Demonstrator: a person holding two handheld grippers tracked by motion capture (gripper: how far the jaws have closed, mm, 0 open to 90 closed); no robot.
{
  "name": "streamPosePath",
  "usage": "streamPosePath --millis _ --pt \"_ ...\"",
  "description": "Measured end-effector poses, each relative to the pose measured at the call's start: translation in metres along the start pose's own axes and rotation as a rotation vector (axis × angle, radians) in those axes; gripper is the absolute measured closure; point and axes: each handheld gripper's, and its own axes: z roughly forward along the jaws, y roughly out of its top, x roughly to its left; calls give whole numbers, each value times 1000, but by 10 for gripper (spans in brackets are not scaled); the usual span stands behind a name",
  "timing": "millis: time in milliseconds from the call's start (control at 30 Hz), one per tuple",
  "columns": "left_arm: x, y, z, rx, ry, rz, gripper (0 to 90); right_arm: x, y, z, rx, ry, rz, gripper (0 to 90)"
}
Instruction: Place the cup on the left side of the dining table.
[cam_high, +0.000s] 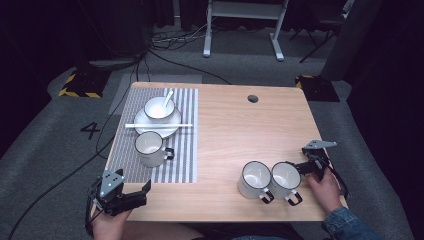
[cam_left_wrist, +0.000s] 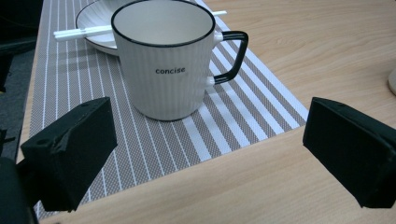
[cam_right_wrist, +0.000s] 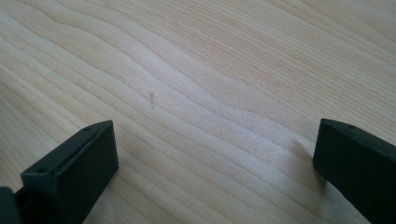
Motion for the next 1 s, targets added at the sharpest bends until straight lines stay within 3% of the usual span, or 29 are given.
streamPosePath --millis 167,233,400,467,667,867,967,1000 --pt "-2 -10 -6 3 11 -6 34 -1 0 0 -2 3 -8 2" --pt "-3 -17 -5 25 -1 -16 38 -1 0 0 -2 3 -8 2" --pt "-1 -29 0 118 35 -11 43 -1 0 0 -2 3 -8 2" --pt "1 -32 5 158 49 -27 44 -1 0 0 -2 3 -8 2" --pt "4 -44 23 293 96 -3 46 -1 0 0 -2 3 -9 2" --pt "8 -50 30 318 93 -24 47 -1 0 0 -2 3 -8 2" --pt "9 -55 35 352 106 -30 47 -1 0 0 -2 3 -8 2" --pt "10 -57 37 325 101 -28 24 -1 0 0 -2 3 -9 2"
